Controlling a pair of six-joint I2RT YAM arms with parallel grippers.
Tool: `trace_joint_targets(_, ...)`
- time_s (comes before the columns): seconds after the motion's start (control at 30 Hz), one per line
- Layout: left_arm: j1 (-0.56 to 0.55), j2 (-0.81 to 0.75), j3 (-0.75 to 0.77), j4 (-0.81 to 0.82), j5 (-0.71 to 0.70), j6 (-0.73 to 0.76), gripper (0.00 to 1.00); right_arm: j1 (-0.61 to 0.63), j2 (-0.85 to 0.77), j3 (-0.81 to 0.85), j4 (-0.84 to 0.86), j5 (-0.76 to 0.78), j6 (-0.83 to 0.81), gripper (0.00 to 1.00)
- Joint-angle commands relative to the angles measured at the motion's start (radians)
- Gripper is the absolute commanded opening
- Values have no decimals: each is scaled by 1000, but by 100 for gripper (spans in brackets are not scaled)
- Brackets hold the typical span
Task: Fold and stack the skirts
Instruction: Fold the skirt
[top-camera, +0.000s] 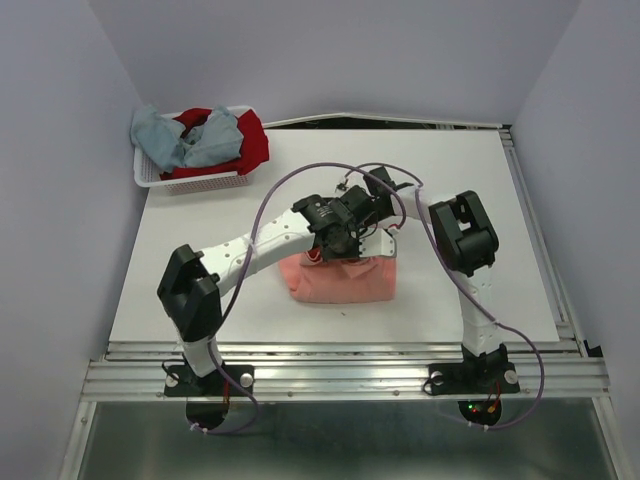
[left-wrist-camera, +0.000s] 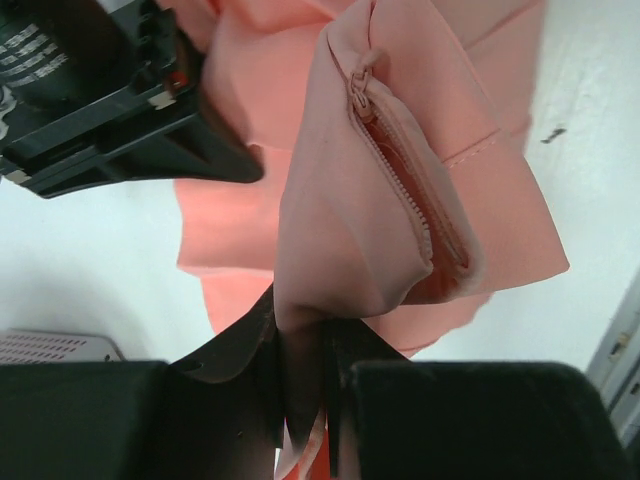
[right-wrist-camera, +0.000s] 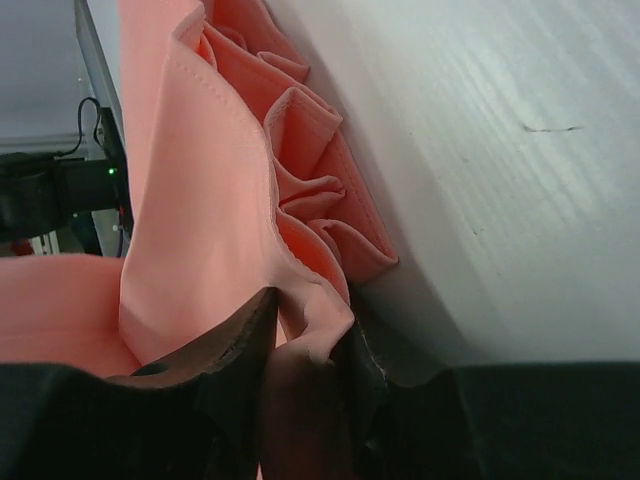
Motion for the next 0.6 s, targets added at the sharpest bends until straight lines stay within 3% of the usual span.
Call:
trace_joint_targets(0.0, 42, 35, 63, 91, -69, 83, 3, 17, -41, -41, 18, -20, -11, 37)
trace_joint_targets(0.3, 77, 98, -30, 321, -122, 151, 9, 26, -41, -30, 18, -40, -5, 37)
trace_joint_targets(0.47, 83, 75, -148, 500, -183, 163, 23, 26, -39, -29, 15, -26, -6, 37)
trace_joint_targets(0.57, 85, 52, -191, 548, -212, 163, 41, 26, -35, -18, 4, 2, -12, 38)
